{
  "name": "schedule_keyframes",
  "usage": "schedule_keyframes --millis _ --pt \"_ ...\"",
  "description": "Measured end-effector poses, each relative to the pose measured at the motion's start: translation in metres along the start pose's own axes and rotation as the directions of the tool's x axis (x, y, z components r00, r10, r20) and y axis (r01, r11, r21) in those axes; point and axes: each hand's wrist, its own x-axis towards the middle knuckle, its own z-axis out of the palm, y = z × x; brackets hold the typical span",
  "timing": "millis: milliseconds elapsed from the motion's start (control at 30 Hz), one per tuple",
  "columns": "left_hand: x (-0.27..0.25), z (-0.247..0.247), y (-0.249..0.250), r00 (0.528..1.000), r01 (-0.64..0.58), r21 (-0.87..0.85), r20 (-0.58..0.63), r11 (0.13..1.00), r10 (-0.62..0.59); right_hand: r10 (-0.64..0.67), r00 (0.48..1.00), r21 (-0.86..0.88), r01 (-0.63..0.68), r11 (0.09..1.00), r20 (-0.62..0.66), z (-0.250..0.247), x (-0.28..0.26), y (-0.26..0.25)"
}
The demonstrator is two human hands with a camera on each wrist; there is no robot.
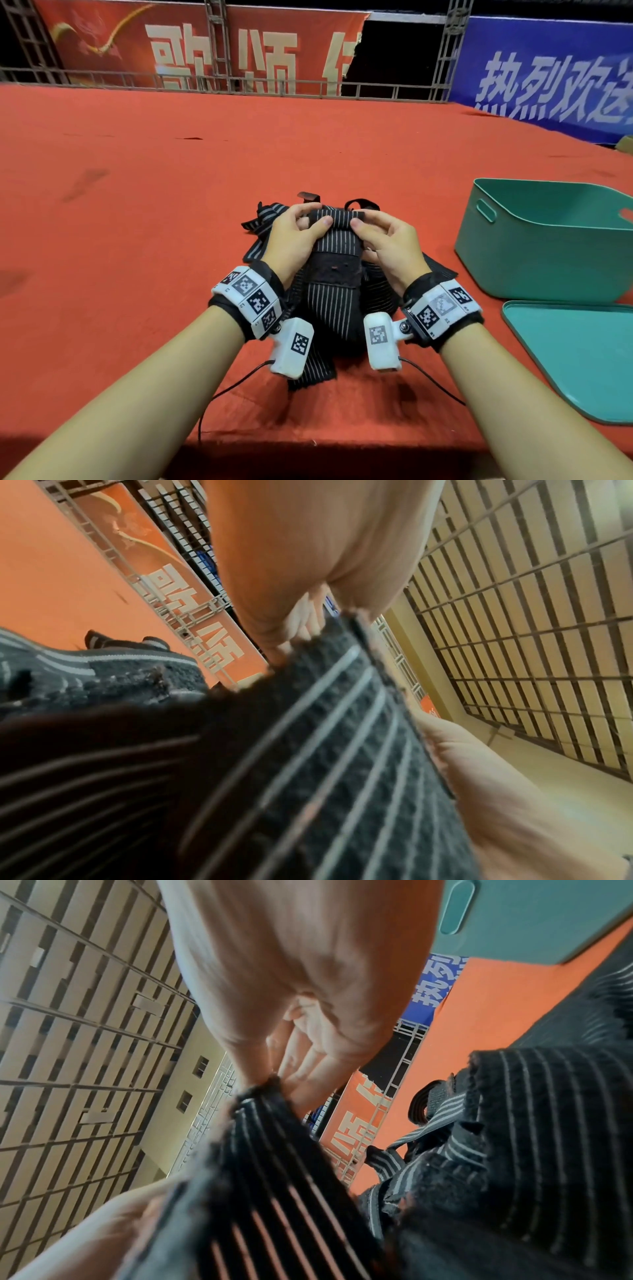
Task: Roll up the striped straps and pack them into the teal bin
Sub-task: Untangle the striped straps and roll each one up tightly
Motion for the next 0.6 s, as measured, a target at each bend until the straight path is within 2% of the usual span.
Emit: schedule_keyframes --millis 67,200,300,467,600 --pt "-0.0013 -0.0007 -0.0005 1.0 -0.017 -0.001 0.009 1.0 0.017 -0.075 0.997 -0.055 0.073 0.996 -0.03 -0.0006 0.0016 0.0006" --pt "-0.0036 0.0025 -0.0013 0.994 -0.104 0.152 0.002 0.983 0.105 -0.245 0.969 -0.213 0.234 0.949 -0.025 0.002 0.0027 0.0058" --pt "-0.0052 0.0071 0.003 0.998 -0.057 0.062 0.03 0.996 0.055 -0.284 0.958 -0.256 0.267 0.929 -0.029 0.0011 0.0006 0.0072" --pt "-0.0031 0.0067 0.0009 0.999 -0.03 0.059 -0.026 0.998 0.031 -0.169 0.986 -0.191 0.168 0.967 0.012 -0.0002 -0.0041 0.0034" --pt "0.0 0.008 -0.0043 0.992 -0.124 0.119 -0.02 0.985 0.127 -0.031 0.999 -0.046 0.032 0.998 0.019 0.0005 -0.005 0.0014"
